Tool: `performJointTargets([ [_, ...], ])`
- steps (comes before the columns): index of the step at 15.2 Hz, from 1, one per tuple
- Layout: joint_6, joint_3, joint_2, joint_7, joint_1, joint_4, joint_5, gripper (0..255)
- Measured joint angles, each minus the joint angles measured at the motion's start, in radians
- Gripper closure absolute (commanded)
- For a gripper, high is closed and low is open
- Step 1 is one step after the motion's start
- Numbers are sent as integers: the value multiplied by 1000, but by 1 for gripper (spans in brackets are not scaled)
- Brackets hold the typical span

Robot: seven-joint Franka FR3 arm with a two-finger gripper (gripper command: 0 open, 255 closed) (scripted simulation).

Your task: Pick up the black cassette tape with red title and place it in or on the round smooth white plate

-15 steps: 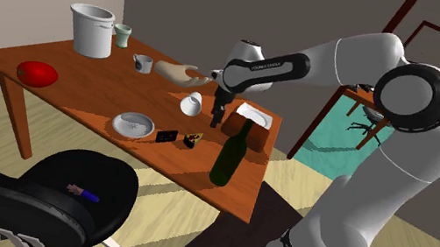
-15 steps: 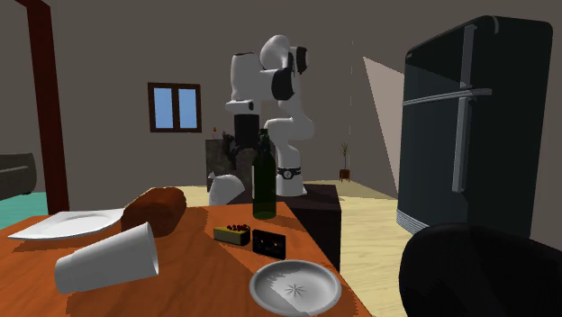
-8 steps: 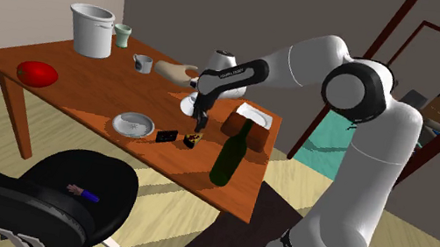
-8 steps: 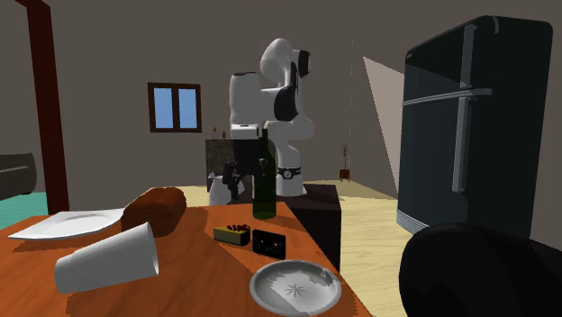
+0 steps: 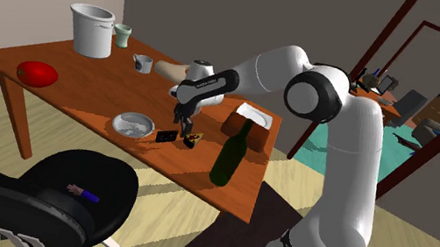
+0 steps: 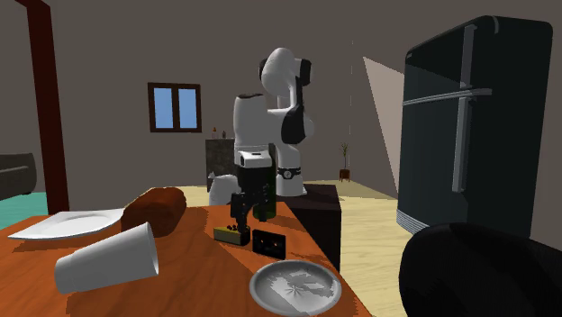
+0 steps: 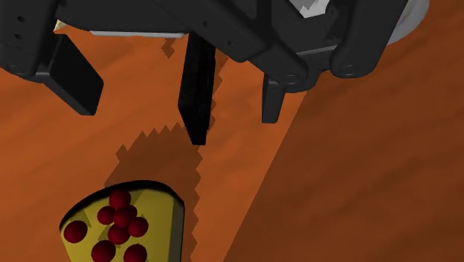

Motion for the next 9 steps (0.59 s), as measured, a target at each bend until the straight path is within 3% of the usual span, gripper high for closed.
performJointTargets([
  [9,63,13,77,-17,-9,14,13,0],
])
